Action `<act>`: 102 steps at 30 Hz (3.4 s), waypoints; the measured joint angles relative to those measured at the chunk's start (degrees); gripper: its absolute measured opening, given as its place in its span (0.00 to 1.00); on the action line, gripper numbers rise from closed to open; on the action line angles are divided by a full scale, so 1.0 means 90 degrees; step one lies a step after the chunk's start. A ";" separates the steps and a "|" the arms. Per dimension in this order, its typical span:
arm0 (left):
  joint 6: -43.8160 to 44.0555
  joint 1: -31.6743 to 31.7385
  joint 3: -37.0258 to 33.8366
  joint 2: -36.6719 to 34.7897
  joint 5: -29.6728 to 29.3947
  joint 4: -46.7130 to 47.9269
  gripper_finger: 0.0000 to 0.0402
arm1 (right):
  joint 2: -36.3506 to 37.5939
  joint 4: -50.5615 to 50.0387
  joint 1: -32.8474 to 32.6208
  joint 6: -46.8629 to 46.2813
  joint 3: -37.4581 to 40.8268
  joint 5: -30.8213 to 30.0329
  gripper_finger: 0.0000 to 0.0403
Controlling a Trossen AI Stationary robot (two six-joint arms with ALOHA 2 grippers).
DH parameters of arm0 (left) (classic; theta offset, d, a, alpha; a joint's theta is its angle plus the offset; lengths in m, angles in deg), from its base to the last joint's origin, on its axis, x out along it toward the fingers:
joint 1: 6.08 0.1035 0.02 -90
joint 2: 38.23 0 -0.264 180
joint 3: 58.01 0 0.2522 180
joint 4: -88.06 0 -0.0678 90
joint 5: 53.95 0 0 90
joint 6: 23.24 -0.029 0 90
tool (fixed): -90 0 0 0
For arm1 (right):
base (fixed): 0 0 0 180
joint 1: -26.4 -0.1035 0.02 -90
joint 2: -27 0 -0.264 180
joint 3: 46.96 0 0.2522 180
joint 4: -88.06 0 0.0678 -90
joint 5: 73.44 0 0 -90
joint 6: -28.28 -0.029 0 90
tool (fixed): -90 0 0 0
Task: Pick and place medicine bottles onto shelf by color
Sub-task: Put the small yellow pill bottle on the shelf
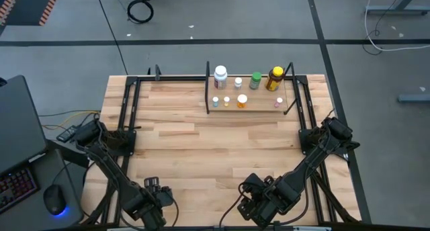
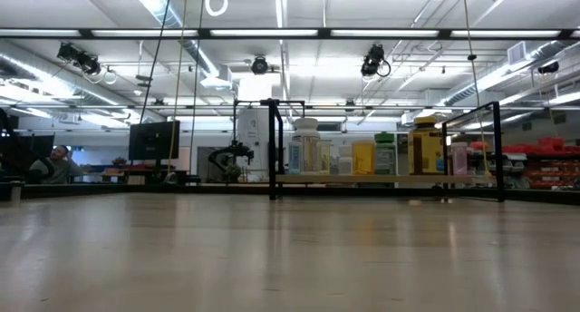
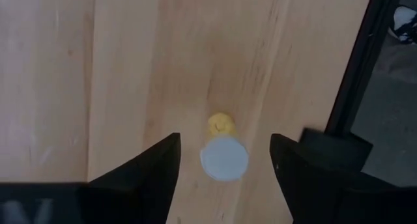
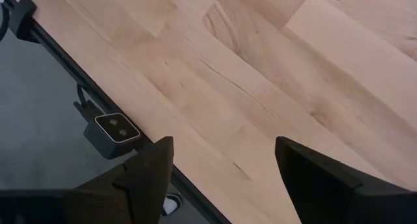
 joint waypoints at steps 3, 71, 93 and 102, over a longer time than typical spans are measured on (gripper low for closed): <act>0.0000 0.0000 0.0000 0.0014 -0.0014 0.0005 0.62 | 0.0000 0.0000 0.0001 0.0044 0.0000 0.0045 0.69; 0.0859 -0.0066 -0.0005 0.0347 0.0054 -0.0041 0.63 | 0.0000 0.0094 -0.0095 -0.0205 0.0000 -0.0129 0.69; 0.1345 -0.0299 -0.0005 0.0347 0.0078 -0.0087 0.56 | 0.0000 0.0092 -0.0095 -0.0249 0.0000 -0.0230 0.69; 0.1347 -0.0260 -0.0005 0.0347 0.0078 -0.0217 0.53 | 0.0000 0.0092 -0.0095 -0.0232 0.0000 -0.0228 0.69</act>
